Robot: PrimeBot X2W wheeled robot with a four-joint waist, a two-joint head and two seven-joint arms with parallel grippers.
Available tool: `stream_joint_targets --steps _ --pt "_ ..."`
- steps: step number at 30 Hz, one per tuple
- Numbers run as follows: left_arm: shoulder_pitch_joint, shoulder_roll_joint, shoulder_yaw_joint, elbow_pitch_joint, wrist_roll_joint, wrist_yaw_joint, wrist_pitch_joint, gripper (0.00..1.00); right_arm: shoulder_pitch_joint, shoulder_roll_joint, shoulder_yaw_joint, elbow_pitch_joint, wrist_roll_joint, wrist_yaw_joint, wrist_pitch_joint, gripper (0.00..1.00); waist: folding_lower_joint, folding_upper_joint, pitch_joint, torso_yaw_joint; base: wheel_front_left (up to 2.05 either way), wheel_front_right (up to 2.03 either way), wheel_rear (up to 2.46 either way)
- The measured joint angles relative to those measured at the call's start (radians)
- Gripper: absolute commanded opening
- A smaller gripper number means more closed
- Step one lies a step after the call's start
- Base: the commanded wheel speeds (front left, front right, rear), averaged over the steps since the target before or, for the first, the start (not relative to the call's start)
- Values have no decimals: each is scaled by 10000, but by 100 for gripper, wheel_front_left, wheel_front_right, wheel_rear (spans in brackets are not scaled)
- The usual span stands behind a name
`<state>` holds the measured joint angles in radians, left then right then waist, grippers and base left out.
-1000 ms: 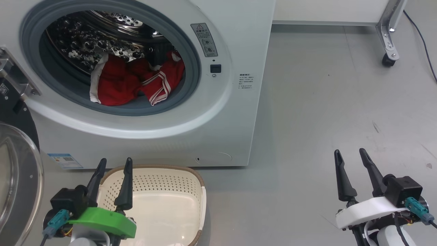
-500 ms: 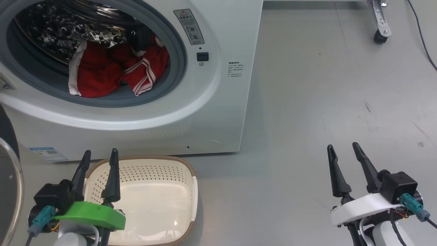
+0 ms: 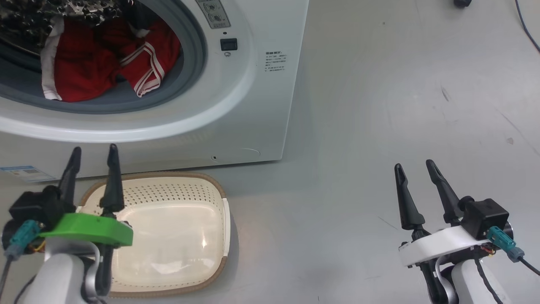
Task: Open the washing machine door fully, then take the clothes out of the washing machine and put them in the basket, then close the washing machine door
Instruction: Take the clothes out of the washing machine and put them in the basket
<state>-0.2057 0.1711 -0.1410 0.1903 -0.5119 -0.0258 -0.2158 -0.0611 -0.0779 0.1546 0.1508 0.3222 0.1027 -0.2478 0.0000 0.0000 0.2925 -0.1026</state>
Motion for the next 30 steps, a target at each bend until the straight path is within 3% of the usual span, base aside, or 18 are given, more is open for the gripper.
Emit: stream_joint_targets --steps 5,13,30 --pt "-827 514 700 23 341 654 148 100 -206 67 207 6 0 17 -15 100 0 0 440 -202 0 0 0" --pt "-2167 1603 796 489 1091 1051 1127 100 -552 167 435 13 31 19 -44 100 0 0 1075 -748 0 0 0" --pt "-4678 3269 629 1931 2504 1191 3289 100 -1347 301 1007 12 320 105 -44 100 0 0 2403 -1940 0 0 0"
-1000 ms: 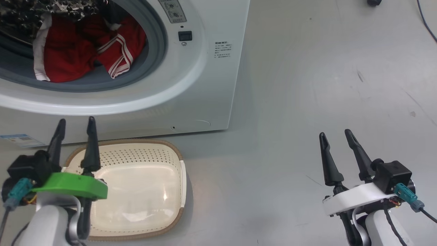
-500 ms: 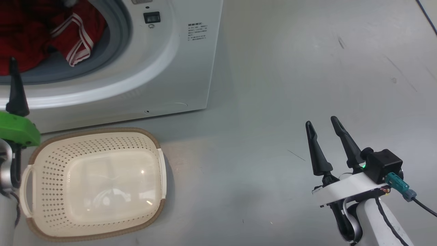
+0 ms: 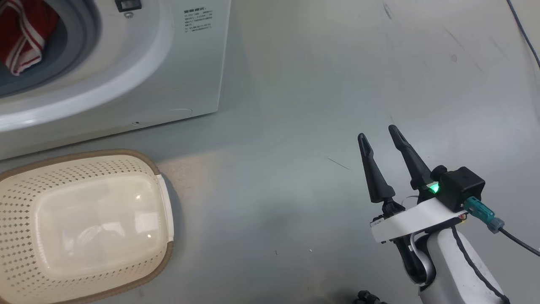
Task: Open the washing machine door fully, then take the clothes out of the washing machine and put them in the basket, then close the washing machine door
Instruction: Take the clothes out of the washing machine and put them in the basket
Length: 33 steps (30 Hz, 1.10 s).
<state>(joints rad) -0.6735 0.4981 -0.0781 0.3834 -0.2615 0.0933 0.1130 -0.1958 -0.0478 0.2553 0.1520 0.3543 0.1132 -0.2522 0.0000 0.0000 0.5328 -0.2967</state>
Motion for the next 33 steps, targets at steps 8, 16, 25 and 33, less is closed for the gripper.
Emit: stream_joint_targets --steps 8,16,25,33 --pt "-1216 562 198 859 376 75 920 100 -70 21 247 2 150 2 -2 100 0 0 603 -533 0 0 0" --pt "-1928 1135 301 1718 978 159 1515 100 -278 56 700 102 134 84 -2 100 1 0 1104 -958 0 0 0" --pt "-2992 1526 140 2140 1718 173 1956 100 -368 56 932 31 464 84 -2 100 1 0 1457 -1246 0 0 0" --pt "-3766 1941 6 2447 2274 173 2351 100 -523 59 1070 -79 763 84 -2 100 1 0 1740 -1420 0 0 0"
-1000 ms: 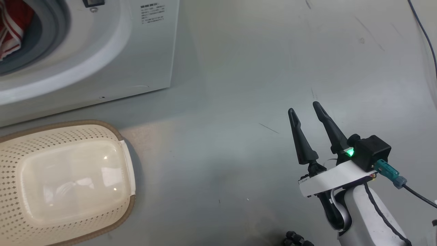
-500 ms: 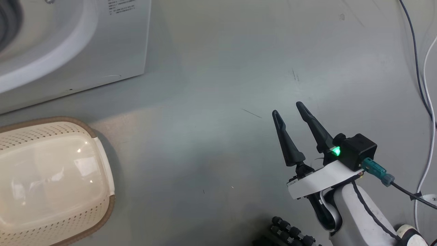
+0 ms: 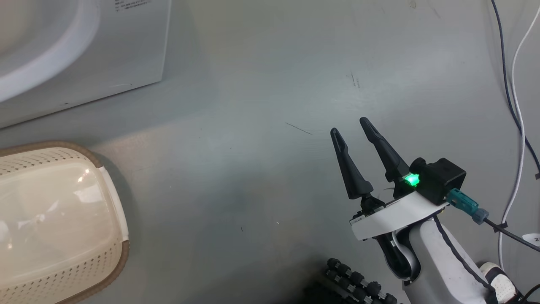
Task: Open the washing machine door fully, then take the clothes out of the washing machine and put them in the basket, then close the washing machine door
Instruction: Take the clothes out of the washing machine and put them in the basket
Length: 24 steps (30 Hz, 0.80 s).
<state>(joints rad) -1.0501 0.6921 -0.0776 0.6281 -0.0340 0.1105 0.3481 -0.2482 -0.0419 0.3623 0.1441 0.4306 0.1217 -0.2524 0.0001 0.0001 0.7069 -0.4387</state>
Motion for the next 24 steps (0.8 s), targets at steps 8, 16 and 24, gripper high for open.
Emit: stream_joint_targets --steps 8,16,24 --pt "-347 -10 -184 560 263 2 581 100 -126 6 -2 -35 4 0 0 100 0 0 189 -73 0 0 0" --pt "-702 -205 -201 819 270 2 731 0 -261 6 31 -35 4 0 0 100 0 0 247 -27 0 0 0" --pt "-778 -606 -213 1095 270 35 272 0 -325 6 -52 -23 2 -4 0 100 0 0 142 65 0 0 0"
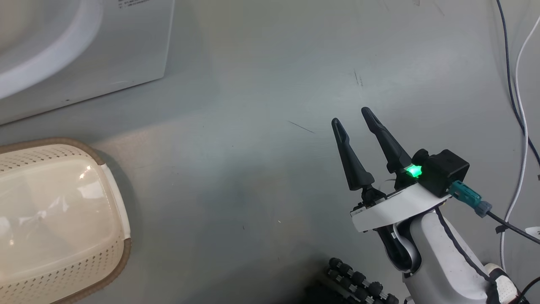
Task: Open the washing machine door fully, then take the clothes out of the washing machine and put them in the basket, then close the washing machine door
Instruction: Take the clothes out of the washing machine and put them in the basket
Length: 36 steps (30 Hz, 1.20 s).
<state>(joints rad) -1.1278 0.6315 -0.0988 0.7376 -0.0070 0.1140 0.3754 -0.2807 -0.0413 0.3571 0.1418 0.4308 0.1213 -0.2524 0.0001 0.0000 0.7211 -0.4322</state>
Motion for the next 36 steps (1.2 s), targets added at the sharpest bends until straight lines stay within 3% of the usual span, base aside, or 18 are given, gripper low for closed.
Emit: stream_joint_targets --steps 19,36 --pt "843 -2291 -75 807 -961 -27 -2401 0 -73 -10 -702 253 -654 -6 0 100 -1 0 -1151 849 0 0 0" --pt "2303 -3565 -209 1218 -1601 -723 -4805 0 285 -169 -1039 627 -993 -6 -2 100 -1 0 -2628 2063 0 0 0"
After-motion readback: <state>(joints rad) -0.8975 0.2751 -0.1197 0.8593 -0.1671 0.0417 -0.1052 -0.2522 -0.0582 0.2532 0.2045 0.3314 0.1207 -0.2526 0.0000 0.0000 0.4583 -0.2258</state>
